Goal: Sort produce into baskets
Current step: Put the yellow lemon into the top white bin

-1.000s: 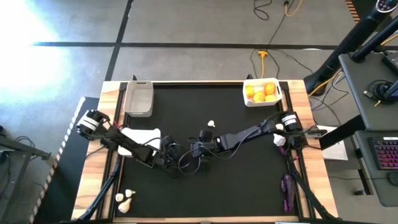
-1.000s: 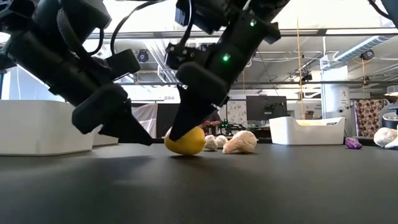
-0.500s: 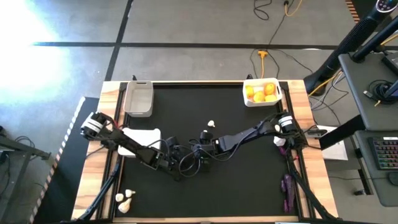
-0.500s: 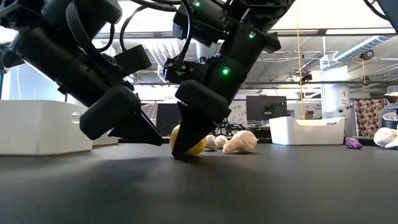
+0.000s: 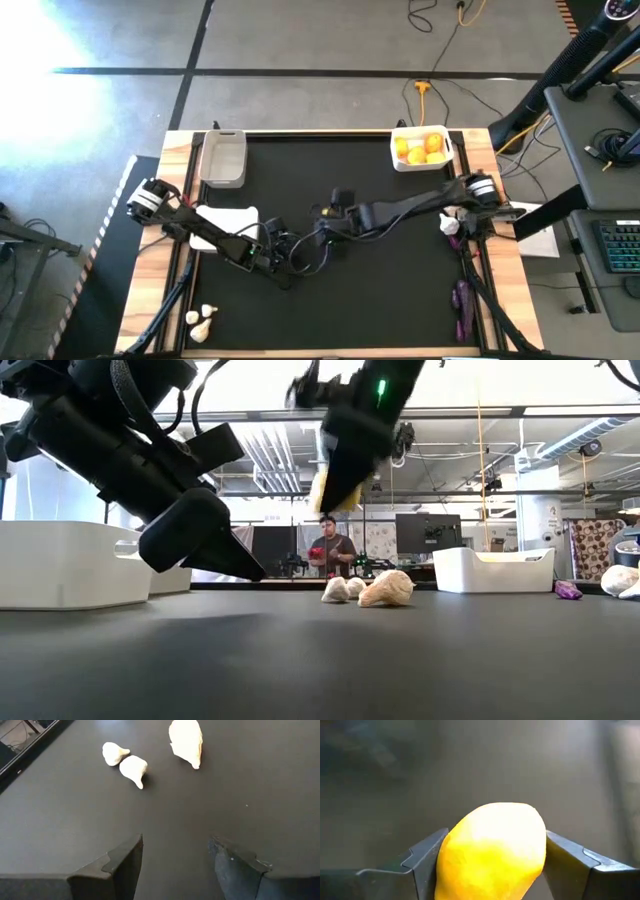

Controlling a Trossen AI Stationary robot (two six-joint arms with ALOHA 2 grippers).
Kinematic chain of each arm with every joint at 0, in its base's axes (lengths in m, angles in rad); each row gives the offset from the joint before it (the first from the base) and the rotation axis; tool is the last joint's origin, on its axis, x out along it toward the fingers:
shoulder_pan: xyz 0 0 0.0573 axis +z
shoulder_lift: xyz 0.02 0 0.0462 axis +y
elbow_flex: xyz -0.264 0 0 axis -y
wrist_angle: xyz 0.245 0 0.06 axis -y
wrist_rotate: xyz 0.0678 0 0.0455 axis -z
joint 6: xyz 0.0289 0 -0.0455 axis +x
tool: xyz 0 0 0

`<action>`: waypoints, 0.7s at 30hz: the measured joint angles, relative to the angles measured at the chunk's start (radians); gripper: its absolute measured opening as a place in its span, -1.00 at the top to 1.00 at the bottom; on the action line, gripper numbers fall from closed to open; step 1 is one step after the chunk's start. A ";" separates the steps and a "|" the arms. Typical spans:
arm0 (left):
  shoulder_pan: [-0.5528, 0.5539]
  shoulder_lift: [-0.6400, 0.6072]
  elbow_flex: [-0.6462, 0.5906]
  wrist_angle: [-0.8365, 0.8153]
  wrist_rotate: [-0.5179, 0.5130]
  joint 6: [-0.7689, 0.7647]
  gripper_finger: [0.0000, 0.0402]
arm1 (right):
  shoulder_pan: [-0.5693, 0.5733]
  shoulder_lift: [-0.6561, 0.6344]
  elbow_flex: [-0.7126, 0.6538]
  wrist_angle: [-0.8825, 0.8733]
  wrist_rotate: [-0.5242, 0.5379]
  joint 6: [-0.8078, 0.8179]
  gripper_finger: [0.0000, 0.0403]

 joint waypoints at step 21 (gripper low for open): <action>-0.007 0.000 0.002 0.015 -0.016 -0.085 -0.04 | -0.680 -0.454 -0.559 0.016 0.198 0.234 -0.31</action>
